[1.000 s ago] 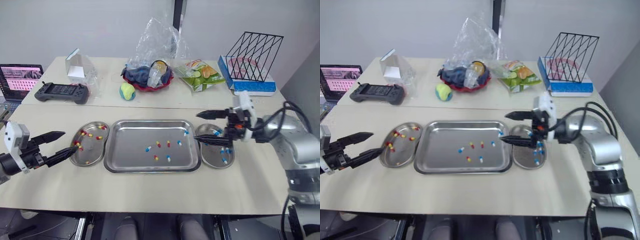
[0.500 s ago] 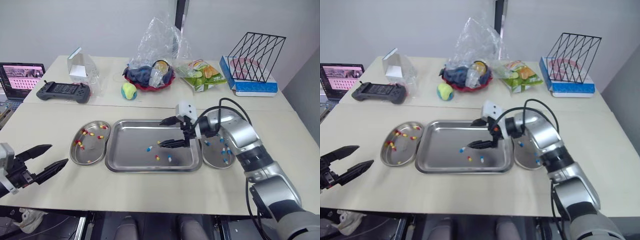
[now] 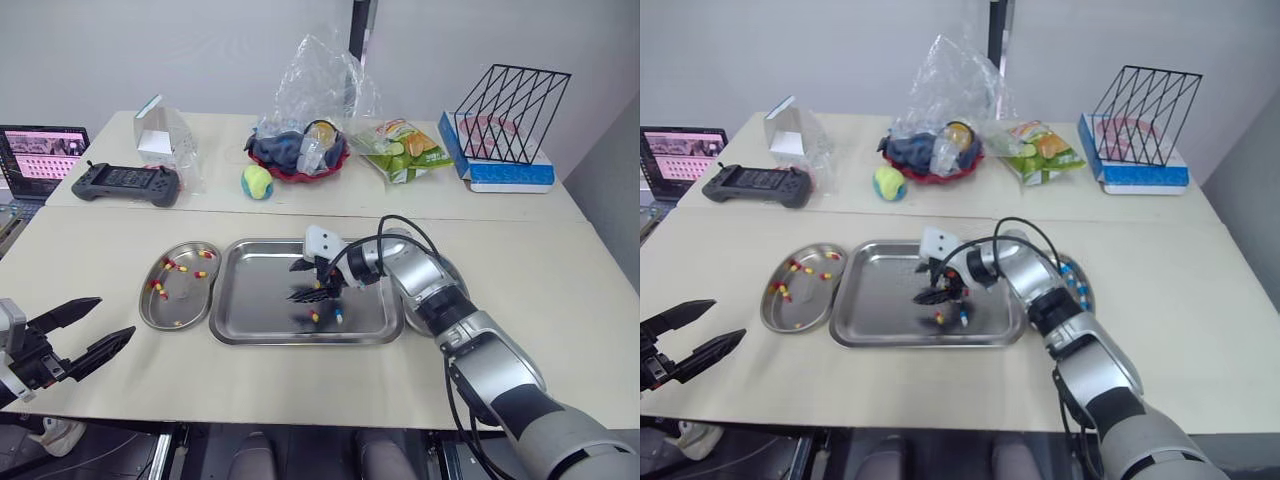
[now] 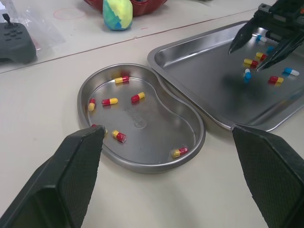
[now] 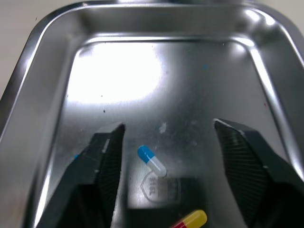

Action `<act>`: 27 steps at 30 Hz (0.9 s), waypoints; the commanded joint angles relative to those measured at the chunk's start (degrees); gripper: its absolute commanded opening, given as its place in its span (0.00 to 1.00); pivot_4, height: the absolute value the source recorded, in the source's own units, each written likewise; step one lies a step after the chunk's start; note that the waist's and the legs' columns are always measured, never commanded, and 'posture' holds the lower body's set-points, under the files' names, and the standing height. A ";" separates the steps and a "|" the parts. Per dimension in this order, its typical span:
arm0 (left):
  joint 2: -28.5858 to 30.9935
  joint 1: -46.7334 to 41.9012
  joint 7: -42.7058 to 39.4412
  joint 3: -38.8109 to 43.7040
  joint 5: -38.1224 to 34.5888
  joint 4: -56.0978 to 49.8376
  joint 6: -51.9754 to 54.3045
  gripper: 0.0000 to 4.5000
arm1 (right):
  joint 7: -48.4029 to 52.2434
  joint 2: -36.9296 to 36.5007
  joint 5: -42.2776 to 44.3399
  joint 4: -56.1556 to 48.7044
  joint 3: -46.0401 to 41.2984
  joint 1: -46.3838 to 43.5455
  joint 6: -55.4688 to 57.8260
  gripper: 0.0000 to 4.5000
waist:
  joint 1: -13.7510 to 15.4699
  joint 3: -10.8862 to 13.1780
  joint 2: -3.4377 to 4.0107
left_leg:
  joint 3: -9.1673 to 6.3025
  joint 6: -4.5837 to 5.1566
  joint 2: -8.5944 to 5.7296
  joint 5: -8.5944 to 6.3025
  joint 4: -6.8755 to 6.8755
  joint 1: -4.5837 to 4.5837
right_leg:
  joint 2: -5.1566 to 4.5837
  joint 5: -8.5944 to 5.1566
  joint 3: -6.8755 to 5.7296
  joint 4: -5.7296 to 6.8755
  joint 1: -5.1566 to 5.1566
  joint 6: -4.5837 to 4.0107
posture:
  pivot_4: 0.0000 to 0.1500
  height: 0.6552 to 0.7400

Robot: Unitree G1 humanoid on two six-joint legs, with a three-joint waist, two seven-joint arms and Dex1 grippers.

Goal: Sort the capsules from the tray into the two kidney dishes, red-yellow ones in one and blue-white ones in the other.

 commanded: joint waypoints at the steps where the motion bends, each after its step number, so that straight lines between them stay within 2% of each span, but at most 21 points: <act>1: 1.05 -0.15 0.35 2.42 -1.56 -1.47 -0.01 1.00 | 0.84 0.50 -0.23 -0.62 -1.23 -1.04 -1.05 0.44 | -0.05 0.00 0.00 | 0.00 0.00 0.00 0.00 0.00 0.00 | 0.00 0.00 0.00 0.00 0.00 0.00 | 1.00 0.74; 22: 0.88 -0.53 1.53 0.86 1.40 -1.23 -2.41 1.00 | 1.27 2.16 -4.60 1.45 -0.56 0.38 -0.64 0.44 | -0.10 0.00 0.01 | 0.00 0.00 0.00 0.00 -0.02 0.00 | 0.00 0.00 0.00 -0.02 0.00 0.00 | 1.00 0.74; 27: 0.86 -0.63 1.45 0.44 1.56 -1.40 -2.79 1.00 | 1.09 2.57 -4.87 1.75 -0.60 0.64 -1.35 0.10 | -0.12 0.00 0.01 | 0.00 0.00 0.00 0.00 -0.02 0.00 | 0.00 0.00 0.00 -0.02 0.00 0.00 | 1.00 0.74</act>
